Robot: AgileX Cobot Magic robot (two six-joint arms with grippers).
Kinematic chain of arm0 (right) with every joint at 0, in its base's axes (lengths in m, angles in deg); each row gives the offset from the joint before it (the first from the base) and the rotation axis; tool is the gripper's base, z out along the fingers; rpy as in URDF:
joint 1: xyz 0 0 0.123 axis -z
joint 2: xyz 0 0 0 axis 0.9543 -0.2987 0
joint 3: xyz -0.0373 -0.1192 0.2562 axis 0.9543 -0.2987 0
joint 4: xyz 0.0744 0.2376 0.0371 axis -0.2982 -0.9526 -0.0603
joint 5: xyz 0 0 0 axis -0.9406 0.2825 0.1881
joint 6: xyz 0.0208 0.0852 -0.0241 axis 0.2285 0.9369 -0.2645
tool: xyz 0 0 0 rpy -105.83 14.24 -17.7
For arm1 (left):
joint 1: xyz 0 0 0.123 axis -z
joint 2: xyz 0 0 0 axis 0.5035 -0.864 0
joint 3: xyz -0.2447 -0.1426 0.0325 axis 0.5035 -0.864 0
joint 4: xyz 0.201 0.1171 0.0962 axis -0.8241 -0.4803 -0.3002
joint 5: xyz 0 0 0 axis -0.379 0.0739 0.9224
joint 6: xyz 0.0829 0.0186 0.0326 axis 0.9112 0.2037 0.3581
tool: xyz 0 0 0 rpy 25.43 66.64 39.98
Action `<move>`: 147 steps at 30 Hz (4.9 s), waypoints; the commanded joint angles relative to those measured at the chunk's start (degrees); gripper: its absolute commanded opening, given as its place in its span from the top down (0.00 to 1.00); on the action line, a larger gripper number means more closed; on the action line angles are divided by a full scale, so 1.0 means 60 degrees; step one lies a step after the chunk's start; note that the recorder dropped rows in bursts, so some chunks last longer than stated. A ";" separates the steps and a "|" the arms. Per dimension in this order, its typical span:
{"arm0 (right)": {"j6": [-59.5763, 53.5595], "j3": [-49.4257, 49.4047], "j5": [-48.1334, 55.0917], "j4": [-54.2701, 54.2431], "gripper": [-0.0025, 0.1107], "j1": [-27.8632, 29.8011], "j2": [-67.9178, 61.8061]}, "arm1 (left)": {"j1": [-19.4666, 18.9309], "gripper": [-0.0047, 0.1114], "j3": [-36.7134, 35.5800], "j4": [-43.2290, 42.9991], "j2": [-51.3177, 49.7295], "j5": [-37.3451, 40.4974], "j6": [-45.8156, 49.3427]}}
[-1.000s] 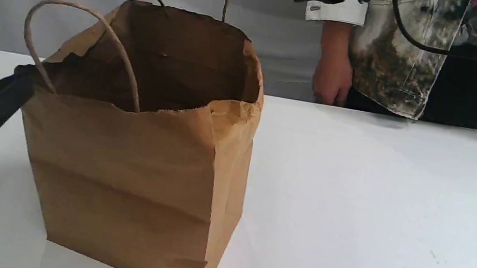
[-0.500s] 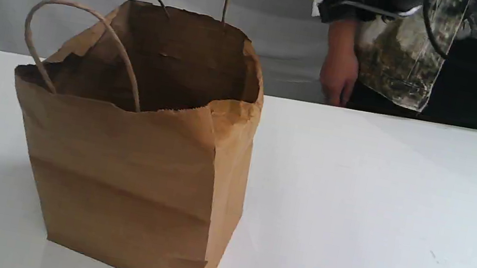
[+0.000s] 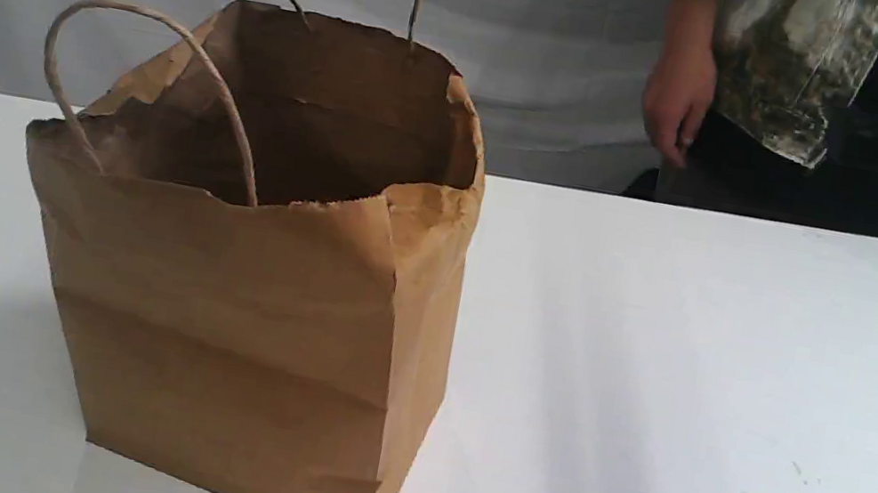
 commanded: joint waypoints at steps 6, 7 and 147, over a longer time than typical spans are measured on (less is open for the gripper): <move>0.2158 -0.3438 -0.4444 0.4382 0.71 -0.0061 0.1377 | -0.0012 0.29 -0.0040 -0.0242 0.0031 0.0084 -0.0457; 0.2158 -0.3646 -0.4508 0.4541 0.71 -0.0061 0.1506 | -0.0012 0.29 -0.0040 -0.0242 0.0031 0.0103 -0.0456; 0.6685 -0.5721 0.9257 0.4699 0.71 0.0108 1.1857 | -0.1454 0.96 -0.0040 0.2952 0.0359 1.0970 -0.3189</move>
